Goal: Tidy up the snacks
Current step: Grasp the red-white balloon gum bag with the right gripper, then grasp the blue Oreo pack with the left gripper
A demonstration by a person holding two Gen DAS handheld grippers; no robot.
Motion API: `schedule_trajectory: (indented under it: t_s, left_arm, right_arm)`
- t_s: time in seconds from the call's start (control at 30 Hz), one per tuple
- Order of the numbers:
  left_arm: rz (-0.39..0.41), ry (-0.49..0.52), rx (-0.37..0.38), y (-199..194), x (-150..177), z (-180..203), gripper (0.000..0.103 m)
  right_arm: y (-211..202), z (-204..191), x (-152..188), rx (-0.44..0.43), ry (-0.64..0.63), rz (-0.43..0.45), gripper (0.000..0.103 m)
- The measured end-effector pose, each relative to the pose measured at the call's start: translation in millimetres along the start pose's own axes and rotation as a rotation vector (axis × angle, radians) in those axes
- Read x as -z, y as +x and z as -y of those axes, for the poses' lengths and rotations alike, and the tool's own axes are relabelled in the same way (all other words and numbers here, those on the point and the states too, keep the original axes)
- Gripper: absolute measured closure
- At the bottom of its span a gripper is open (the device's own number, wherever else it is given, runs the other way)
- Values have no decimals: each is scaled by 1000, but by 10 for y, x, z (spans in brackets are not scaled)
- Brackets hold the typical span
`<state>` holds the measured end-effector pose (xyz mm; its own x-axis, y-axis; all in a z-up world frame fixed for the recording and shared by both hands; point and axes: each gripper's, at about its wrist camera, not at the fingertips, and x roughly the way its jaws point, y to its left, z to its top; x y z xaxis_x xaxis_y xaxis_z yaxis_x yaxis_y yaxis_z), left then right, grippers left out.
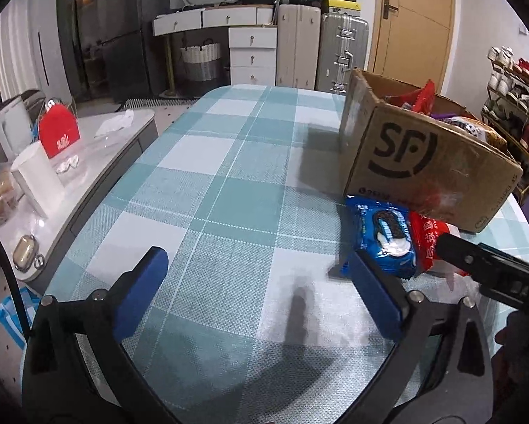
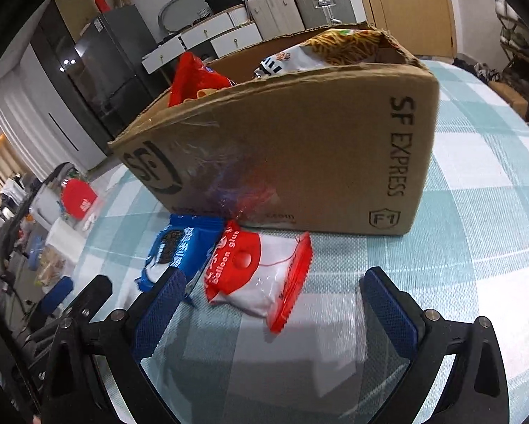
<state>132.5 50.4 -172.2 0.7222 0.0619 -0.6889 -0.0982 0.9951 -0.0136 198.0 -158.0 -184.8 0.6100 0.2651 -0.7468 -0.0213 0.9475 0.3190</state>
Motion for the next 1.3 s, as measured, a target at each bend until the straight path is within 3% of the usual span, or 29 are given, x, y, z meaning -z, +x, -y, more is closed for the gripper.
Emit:
schedule_trajectory:
  t_s: [0.57,0.83,0.97,1.1,1.3]
  left_arm:
    - [38,-4,4,-109,20,-5,1]
    - [55,-6,-3,-146,27,-8,1]
    - [66,-3,-5,-179,31,-6,1]
    - [76,6,-9,-204,34,10,1]
    - [71,6,-10,-207,36,13,1]
  right_arm:
    - [332,-499,-71,174,-154,-42,4]
    - [368,-660,10,188,-195,-17,40]
    - [326,-655,51,135,-190,-2,49]
    - [94,-536,85,85,-166,72,50]
    - [-84,-416,185,-22,-132,65,50]
